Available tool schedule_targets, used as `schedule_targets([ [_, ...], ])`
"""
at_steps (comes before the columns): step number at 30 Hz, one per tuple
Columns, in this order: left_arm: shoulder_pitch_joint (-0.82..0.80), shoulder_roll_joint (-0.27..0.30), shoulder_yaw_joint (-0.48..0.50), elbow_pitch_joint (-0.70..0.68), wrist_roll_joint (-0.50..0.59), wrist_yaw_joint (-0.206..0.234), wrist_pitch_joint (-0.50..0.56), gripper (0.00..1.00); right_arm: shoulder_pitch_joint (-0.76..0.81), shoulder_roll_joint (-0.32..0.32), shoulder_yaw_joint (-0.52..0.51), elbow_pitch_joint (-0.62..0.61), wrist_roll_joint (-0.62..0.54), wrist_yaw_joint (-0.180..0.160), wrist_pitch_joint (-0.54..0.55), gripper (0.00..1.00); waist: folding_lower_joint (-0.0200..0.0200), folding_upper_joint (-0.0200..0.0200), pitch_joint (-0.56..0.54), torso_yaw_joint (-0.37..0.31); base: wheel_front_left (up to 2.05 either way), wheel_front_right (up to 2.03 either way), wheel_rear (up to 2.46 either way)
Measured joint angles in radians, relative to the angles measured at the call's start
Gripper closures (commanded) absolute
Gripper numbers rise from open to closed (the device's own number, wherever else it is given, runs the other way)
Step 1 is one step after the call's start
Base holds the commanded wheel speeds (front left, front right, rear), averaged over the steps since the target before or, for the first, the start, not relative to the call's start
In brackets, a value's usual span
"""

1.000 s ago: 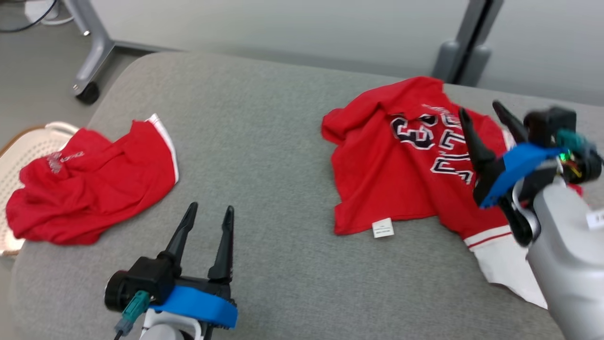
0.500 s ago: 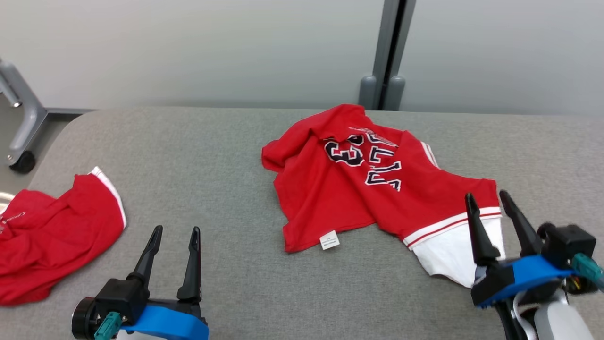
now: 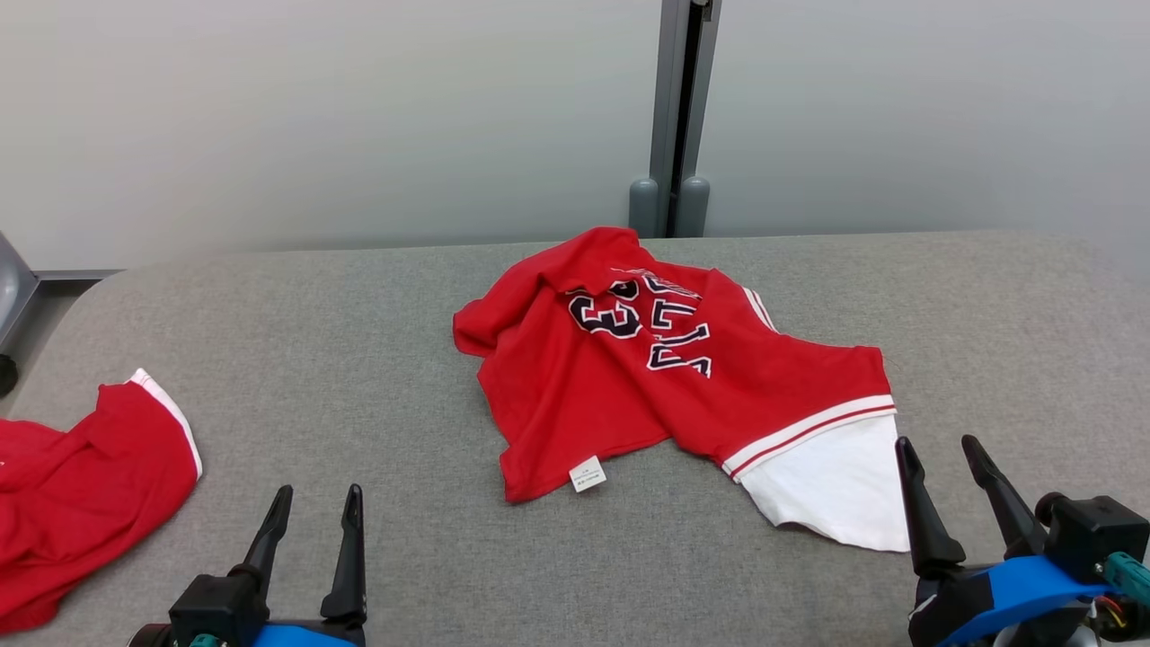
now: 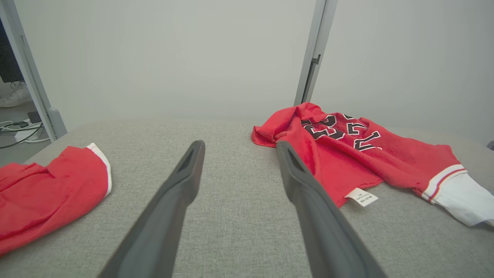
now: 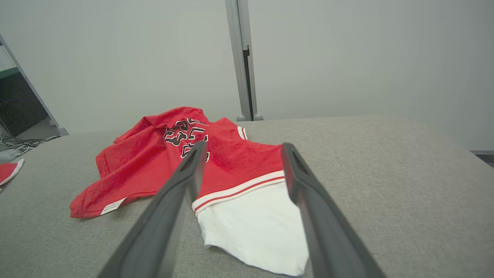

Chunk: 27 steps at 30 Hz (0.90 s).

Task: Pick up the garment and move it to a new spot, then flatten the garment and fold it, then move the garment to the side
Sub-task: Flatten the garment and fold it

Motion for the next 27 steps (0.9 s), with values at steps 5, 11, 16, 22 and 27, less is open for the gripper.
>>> schedule_targets([
  [5, 0.006, 0.003, -0.002, -0.001, -0.003, 0.002, 0.006, 0.00, 0.011, 0.002, -0.014, -0.004, 0.002, 0.000, 0.014, 0.00, 0.0001, 0.0000, 0.000, -0.005, 0.00, 0.00, 0.00],
  [11, 0.000, -0.001, -0.020, 0.010, -0.008, -0.001, 0.028, 0.00, 0.010, 0.002, -0.007, -0.003, 0.014, 0.000, 0.027, 0.00, 0.0001, 0.0000, 0.006, -0.010, 0.00, 0.00, 0.00],
  [16, -0.058, -0.031, -0.071, 0.053, -0.021, -0.035, 0.077, 0.00, -0.006, 0.003, -0.019, 0.020, 0.007, 0.000, 0.090, 0.00, 0.0002, 0.0000, 0.023, -0.019, 0.00, 0.00, 0.00],
  [22, -0.163, -0.076, -0.124, 0.171, -0.028, -0.057, 0.141, 0.00, -0.073, 0.004, -0.031, 0.108, 0.003, 0.000, 0.211, 0.00, 0.0002, 0.0000, 0.065, -0.046, 0.00, 0.00, 0.00],
  [27, -0.250, -0.112, -0.146, 0.312, -0.055, -0.065, 0.195, 0.00, -0.169, 0.004, -0.042, 0.256, -0.010, 0.000, 0.239, 0.00, 0.0003, 0.0001, 0.119, -0.081, 0.00, 0.00, 0.00],
])
